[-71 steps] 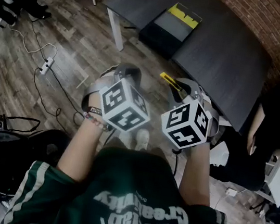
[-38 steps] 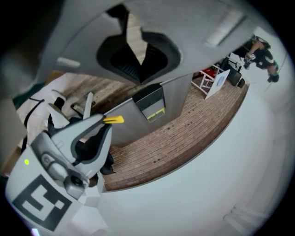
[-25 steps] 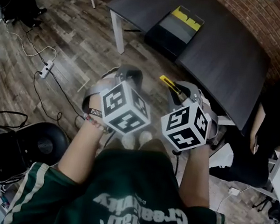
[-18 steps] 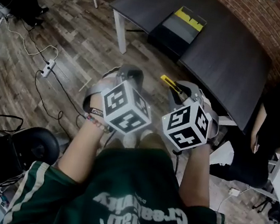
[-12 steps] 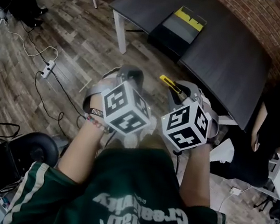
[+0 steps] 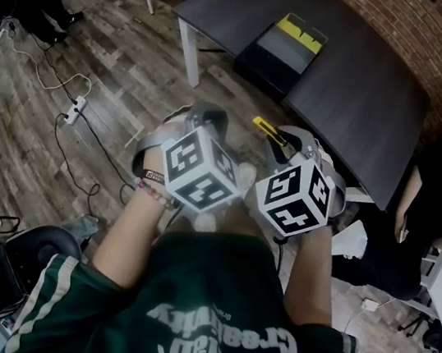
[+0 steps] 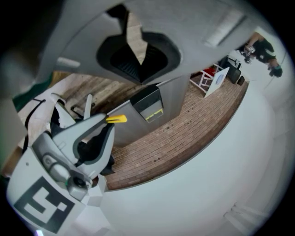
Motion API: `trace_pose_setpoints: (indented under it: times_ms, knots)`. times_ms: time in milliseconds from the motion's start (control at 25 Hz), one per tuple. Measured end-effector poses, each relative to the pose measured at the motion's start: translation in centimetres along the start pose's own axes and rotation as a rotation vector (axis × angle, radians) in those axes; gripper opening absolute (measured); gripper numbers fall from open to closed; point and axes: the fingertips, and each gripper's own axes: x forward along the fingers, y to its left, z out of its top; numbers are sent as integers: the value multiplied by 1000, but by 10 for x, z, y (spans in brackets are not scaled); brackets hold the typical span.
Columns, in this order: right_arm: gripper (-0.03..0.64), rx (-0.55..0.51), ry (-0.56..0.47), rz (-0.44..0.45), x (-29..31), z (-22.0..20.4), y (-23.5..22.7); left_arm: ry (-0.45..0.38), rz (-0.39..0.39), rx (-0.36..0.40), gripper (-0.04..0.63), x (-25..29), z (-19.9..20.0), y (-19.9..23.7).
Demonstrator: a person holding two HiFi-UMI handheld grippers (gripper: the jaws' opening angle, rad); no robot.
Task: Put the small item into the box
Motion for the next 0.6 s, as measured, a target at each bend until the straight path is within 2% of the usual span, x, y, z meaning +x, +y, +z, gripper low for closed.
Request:
trace_pose_setpoints:
  times_ms: [600]
  knots:
    - [71, -4, -33, 19, 45, -2, -68, 35, 17, 9, 3, 57, 33, 39]
